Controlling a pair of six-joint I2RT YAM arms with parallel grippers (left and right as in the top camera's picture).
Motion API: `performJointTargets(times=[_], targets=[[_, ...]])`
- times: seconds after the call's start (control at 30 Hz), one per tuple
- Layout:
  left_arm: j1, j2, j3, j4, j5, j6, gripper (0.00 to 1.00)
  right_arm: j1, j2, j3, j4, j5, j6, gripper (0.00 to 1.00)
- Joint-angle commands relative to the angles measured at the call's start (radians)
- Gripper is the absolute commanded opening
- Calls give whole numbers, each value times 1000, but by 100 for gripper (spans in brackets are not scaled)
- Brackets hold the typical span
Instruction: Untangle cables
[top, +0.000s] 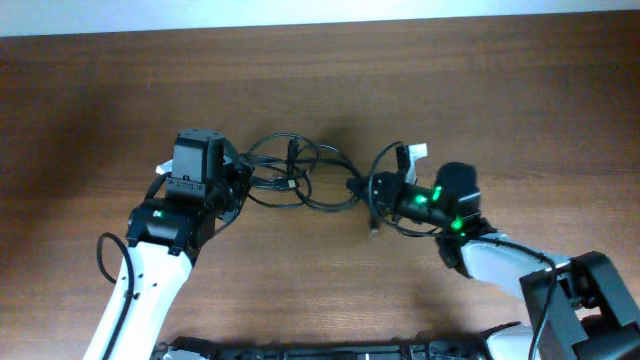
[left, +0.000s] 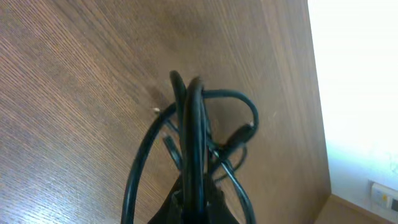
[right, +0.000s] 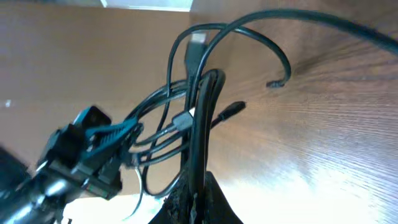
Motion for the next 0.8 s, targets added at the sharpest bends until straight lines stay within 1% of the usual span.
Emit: performJointTargets(times=[0.0,0.03,0.1,0.13,0.17,0.23,0.33,0.37,0.43,0.57,0.6,0.77], targets=[[11,-17,-2,10,-31,23,0,-129,2,8,-9,-169,-99,4],[11,-17,-2,13,-31,23,0,-166,2,8,-34,-173,-99,4],[11,-17,-2,21,-31,24,0,-239,2,8,-113,-169,-167,4],[11,-17,-2,32,-31,46,0,-267,2,8,-163,-167,-198,4],[11,-17,-2,57,-30,93,0,-292,2,8,-214,-158,-224,4],[11,-17,-2,100,-15,202,0,-314,2,8,-270,-134,-233,4],[11,-17,-2,150,10,373,0,-314,2,8,-269,-126,-236,4],[11,-17,-2,157,11,422,0,-314,2,8,-267,-115,-269,4],[11,-17,-2,160,11,462,0,-314,2,8,-261,-29,-278,4],[10,-17,-2,161,10,469,0,-314,2,8,-250,232,-277,5],[8,-17,-2,161,11,469,1,-314,2,8,-250,267,-277,6],[-3,-15,-2,162,16,469,1,-313,2,8,-242,259,-274,15]])
